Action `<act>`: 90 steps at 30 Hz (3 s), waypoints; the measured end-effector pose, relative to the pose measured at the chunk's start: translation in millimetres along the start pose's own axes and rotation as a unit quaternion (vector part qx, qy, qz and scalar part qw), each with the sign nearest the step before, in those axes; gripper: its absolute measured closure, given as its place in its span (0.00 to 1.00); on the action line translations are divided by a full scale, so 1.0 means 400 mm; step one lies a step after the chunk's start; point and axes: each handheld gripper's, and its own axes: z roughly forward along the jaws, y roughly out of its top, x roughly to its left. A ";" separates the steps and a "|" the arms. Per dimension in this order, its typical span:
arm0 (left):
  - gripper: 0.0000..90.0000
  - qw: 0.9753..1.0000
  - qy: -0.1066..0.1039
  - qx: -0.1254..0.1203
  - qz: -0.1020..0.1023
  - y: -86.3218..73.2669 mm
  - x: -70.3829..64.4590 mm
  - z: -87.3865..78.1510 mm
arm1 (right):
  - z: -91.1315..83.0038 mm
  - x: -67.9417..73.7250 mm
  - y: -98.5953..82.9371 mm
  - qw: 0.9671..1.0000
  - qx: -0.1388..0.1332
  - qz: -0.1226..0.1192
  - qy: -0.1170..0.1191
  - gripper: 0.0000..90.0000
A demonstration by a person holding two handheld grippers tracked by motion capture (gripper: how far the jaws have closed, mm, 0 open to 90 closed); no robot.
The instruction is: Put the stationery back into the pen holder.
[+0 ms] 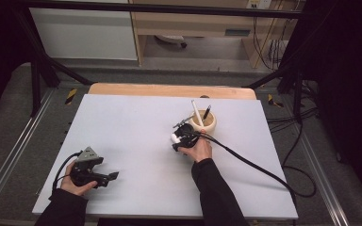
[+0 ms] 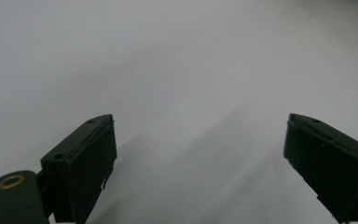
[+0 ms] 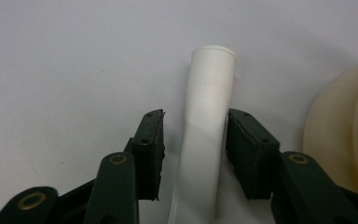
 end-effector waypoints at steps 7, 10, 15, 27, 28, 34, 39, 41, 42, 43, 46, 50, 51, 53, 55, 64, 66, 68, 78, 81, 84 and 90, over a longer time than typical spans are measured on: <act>0.10 1.000 -0.001 0.000 0.001 0.000 0.000 0.000 | 0.003 -0.002 -0.001 1.000 0.006 -0.004 -0.009 0.73; 0.10 1.000 -0.001 0.000 0.001 0.000 -0.001 0.000 | 0.003 -0.002 -0.001 1.000 0.008 0.004 -0.008 0.76; 0.10 1.000 -0.001 0.000 0.001 0.000 -0.001 0.000 | 0.003 -0.001 -0.001 1.000 0.011 0.019 -0.008 0.78; 0.11 1.000 -0.001 0.000 0.002 0.000 -0.001 0.000 | -0.004 -0.001 0.000 1.000 0.019 0.025 -0.002 0.78; 0.11 1.000 -0.001 0.000 0.002 0.000 -0.001 0.000 | -0.005 -0.001 0.000 1.000 0.020 0.022 0.001 0.78; 0.11 1.000 -0.001 0.000 0.002 0.000 -0.001 0.000 | -0.007 0.000 -0.001 0.999 0.030 0.019 0.003 0.78; 0.11 1.000 -0.001 0.000 0.002 0.000 -0.001 0.000 | -0.009 0.001 -0.001 0.999 0.030 0.017 0.011 0.78; 0.11 1.000 -0.001 0.000 0.003 0.000 -0.002 0.000 | -0.012 0.002 -0.002 0.999 0.029 0.016 0.006 0.78; 0.11 1.000 -0.001 0.000 0.003 0.000 -0.002 0.000 | -0.015 0.001 -0.002 0.999 0.031 0.015 0.008 0.78; 0.11 1.000 -0.001 0.000 0.003 0.000 -0.002 0.000 | -0.017 0.001 -0.002 0.999 0.032 0.014 0.009 0.76; 0.11 1.000 -0.001 0.001 0.003 0.000 -0.002 0.000 | -0.021 0.002 -0.003 0.999 0.040 0.013 0.011 0.77; 0.11 1.000 -0.001 0.001 0.003 0.001 -0.003 0.000 | -0.017 0.004 -0.006 0.999 0.040 0.010 0.009 0.77; 0.11 1.000 -0.001 0.001 0.003 0.000 -0.002 0.000 | -0.015 0.004 -0.007 0.999 0.040 0.011 0.009 0.78; 0.11 1.000 -0.001 0.000 0.003 0.001 -0.002 0.000 | -0.015 0.005 -0.007 0.999 0.040 0.013 0.008 0.78; 0.11 1.000 -0.002 0.001 0.003 0.000 -0.002 0.000 | -0.015 0.005 -0.007 0.999 0.041 0.014 0.008 0.79; 0.11 1.000 -0.002 0.001 0.004 0.001 -0.003 0.000 | -0.012 0.010 -0.009 0.999 0.043 0.010 -0.002 0.79; 0.11 1.000 -0.002 0.001 0.004 0.001 -0.003 0.000 | -0.012 0.010 -0.009 0.999 0.043 0.010 -0.002 0.79; 0.11 1.000 -0.002 0.000 0.004 0.001 -0.003 0.000 | -0.012 0.010 -0.009 0.999 0.043 0.014 -0.001 0.79; 0.11 1.000 -0.002 0.000 0.004 0.001 -0.003 -0.001 | -0.036 0.013 -0.010 1.000 0.026 0.008 0.009 0.79; 0.11 1.000 -0.002 0.000 0.003 0.001 -0.003 -0.001 | -0.059 0.015 -0.007 1.000 0.009 0.010 0.014 0.79; 0.11 1.000 -0.002 -0.001 0.004 0.001 -0.002 -0.001 | -0.087 0.020 -0.007 1.000 -0.012 0.007 0.022 0.79; 0.11 1.000 -0.001 -0.001 0.004 0.001 -0.002 -0.001 | -0.140 0.021 -0.015 0.998 -0.059 0.009 0.034 0.79</act>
